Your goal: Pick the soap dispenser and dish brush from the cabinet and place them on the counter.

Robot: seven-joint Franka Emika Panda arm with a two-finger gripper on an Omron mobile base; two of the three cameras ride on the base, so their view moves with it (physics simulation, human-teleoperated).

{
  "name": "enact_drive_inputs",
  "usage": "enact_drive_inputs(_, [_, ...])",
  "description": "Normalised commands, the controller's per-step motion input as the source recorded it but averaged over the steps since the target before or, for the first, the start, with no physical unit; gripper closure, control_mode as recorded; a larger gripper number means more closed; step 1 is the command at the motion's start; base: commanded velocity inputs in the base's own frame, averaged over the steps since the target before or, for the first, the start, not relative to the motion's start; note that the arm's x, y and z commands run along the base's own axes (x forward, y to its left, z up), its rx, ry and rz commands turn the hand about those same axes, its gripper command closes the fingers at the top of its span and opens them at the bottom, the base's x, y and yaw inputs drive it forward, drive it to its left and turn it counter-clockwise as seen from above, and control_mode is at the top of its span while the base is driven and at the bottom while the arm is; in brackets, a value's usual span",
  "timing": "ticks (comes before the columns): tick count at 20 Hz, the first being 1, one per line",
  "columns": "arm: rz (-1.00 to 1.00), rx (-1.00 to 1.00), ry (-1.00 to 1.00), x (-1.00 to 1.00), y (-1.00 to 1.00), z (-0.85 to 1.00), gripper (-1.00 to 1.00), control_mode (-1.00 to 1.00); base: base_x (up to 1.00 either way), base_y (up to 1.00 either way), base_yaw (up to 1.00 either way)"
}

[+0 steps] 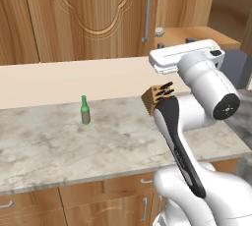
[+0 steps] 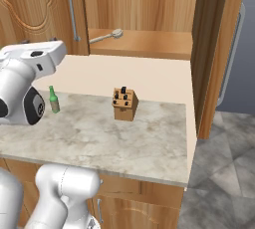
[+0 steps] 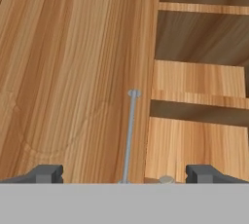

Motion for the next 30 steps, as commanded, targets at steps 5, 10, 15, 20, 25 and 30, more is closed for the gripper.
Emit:
enact_drive_inputs(5, [0.00, 0.00, 0.00, 0.25, 0.00, -0.02, -1.00, -1.00, 0.00, 0.00, 0.00])
enact_drive_inputs(10, [0.00, 0.00, 0.00, 0.23, 0.00, -0.02, -1.00, -1.00, 0.00, 0.00, 0.00])
enact_drive_inputs(15, [0.00, 0.00, 0.00, 0.24, 0.00, -0.03, -1.00, -1.00, 0.00, 0.00, 0.00])
enact_drive_inputs(20, [0.00, 0.00, 0.00, 0.23, 0.01, -0.03, -1.00, -1.00, 0.00, 0.00, 0.00])
enact_drive_inputs(25, [0.00, 0.00, 0.00, 0.23, 0.01, -0.03, -1.00, -1.00, 0.00, 0.00, 0.00])
enact_drive_inputs(30, [0.00, 0.00, 0.00, 0.24, 0.03, -0.03, -1.00, -1.00, 0.00, 0.00, 0.00])
